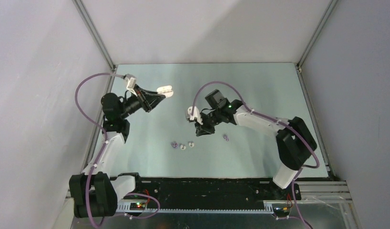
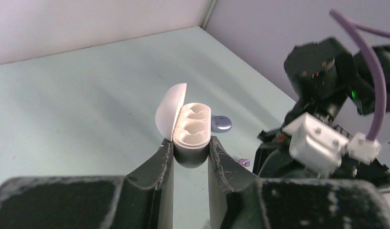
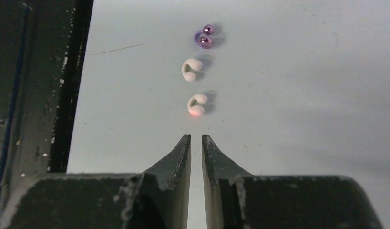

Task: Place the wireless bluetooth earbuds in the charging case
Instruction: Pick up the right earbud from the center of the board.

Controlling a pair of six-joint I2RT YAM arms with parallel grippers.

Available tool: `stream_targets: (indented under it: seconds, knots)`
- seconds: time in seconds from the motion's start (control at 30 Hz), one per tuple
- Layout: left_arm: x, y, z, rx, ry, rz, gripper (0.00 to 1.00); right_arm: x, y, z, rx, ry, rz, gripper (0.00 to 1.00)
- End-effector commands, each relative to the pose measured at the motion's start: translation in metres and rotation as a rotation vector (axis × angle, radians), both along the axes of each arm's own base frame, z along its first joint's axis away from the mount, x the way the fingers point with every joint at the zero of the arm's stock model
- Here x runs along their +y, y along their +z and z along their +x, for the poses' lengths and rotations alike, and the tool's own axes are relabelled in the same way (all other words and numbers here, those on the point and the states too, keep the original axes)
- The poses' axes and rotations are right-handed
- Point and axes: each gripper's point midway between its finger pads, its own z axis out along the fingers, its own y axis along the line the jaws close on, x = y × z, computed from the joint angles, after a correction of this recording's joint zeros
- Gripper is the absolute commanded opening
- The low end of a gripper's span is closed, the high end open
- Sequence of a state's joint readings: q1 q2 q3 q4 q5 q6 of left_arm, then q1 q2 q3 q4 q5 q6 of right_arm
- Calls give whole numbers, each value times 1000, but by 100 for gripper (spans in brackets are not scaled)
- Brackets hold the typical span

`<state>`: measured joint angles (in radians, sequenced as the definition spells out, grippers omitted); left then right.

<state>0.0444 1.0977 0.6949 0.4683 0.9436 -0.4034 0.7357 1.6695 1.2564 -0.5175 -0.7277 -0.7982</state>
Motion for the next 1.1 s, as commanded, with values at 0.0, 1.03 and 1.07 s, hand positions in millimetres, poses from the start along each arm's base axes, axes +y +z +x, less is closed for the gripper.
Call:
stream_targets:
  seconds: [0.0,1.03,1.07]
  knots:
    - [20,9,7,-15,135,-56,0,27,-32,-2,-74,73,-26,17]
    - [43,26,-9,-73,255,-95,0,92,-104,-33,-131,-40,-154,20]
    - [43,25,-9,-73,254,-97,0,91,-106,-31,-140,-48,-161,21]
